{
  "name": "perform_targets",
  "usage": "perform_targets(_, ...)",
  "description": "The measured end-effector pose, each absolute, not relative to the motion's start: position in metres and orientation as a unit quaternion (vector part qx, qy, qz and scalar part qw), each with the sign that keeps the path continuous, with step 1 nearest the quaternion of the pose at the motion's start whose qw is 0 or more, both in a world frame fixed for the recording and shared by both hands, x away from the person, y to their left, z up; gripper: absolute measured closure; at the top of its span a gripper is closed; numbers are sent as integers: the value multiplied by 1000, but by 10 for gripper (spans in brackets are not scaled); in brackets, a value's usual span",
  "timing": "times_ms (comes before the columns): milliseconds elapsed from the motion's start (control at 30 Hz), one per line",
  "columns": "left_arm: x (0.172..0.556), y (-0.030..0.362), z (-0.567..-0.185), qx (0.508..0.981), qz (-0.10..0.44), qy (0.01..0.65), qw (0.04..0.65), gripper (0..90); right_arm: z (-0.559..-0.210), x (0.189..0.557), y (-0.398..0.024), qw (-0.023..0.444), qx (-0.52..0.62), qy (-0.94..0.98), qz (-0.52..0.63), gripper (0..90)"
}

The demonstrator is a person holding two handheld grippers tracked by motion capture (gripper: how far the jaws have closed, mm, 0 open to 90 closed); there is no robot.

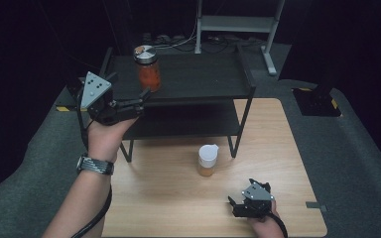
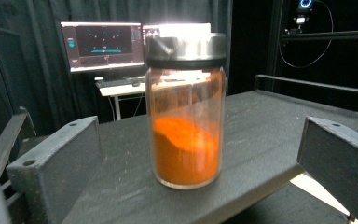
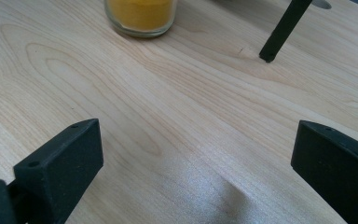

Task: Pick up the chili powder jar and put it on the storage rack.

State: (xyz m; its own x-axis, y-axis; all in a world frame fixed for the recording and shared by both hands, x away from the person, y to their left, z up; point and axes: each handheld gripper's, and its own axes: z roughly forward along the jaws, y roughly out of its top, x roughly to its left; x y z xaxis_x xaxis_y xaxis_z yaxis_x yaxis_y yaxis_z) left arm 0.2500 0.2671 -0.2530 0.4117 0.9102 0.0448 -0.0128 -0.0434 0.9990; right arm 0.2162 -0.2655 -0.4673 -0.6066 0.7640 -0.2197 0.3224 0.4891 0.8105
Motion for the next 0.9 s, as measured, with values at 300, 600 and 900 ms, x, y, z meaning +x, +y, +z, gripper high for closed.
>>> perform_targets(300,233,271,-273,619,393,366,573,4,-468,216,-265,294,332,813,378,15)
perform_targets(600,224,270,-293,626,385,365,572,4,-467,216,-265,293,331,814,377,15)
perform_targets(900,214,269,-308,636,384,363,563,4,-467,216,-265,293,330,814,377,14)
